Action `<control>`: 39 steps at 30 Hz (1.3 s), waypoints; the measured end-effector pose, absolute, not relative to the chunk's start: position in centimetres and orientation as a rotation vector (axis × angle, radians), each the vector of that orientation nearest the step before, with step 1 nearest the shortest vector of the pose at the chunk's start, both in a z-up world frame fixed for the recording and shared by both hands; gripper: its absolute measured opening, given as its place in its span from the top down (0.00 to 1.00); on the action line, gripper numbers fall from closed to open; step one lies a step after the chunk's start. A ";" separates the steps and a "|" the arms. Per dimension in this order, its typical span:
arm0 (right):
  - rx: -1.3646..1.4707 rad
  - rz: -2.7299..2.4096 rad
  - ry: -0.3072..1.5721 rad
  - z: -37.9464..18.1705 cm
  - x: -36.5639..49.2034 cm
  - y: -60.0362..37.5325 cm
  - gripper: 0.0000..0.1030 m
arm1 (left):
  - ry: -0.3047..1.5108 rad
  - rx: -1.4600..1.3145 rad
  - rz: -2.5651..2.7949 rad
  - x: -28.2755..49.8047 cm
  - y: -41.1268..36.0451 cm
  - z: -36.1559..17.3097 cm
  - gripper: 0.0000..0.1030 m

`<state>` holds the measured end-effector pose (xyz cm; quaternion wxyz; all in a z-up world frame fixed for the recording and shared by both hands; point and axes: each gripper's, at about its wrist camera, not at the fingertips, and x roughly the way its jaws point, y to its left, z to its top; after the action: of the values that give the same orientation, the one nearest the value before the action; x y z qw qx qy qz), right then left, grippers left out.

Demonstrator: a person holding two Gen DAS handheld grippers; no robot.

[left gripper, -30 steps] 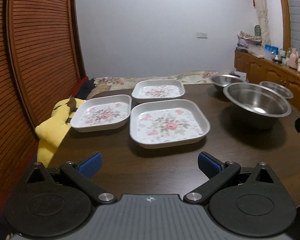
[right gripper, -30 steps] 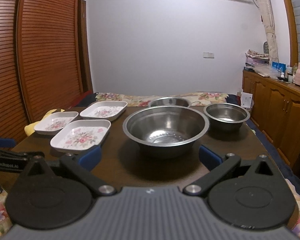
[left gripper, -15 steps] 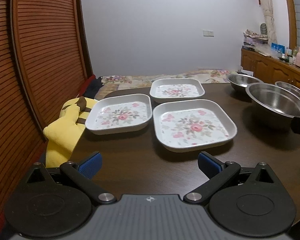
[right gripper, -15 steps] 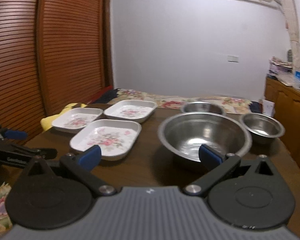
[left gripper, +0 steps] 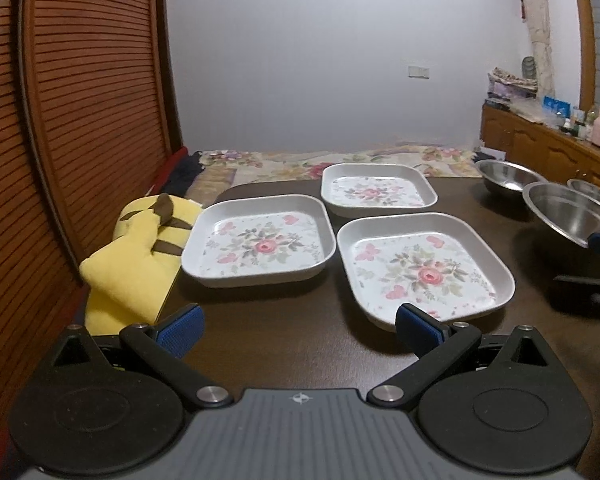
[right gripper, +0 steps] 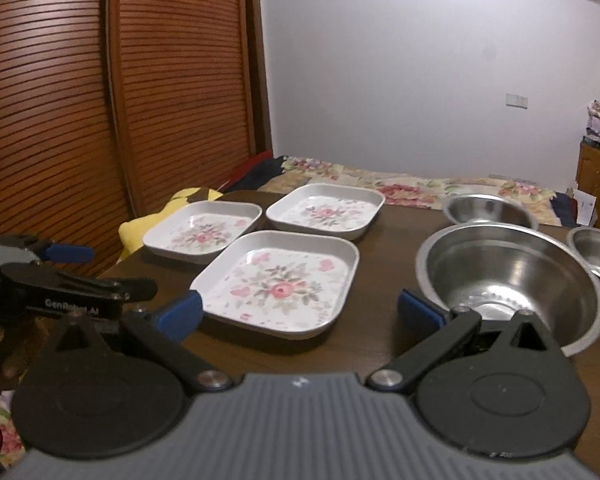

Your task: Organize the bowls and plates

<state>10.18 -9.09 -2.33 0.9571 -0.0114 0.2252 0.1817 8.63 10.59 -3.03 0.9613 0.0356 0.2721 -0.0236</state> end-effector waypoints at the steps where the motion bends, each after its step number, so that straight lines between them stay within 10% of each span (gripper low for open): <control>1: -0.027 0.369 0.463 -2.4 10.4 -8.9 0.00 | 0.550 0.064 -0.059 8.8 10.7 -3.0 0.00; 28: -0.038 0.277 0.579 -5.7 15.4 -7.2 0.55 | 0.649 -0.099 -0.202 14.7 9.9 -5.4 0.73; 39: -0.017 0.252 0.594 -6.4 16.1 -7.6 0.75 | 0.653 -0.111 -0.198 15.3 10.1 -6.4 0.85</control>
<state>16.10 -7.57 -6.40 0.9485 -0.0082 0.2917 0.1236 15.29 10.09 -6.39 0.9409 -0.0545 0.3199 -0.0971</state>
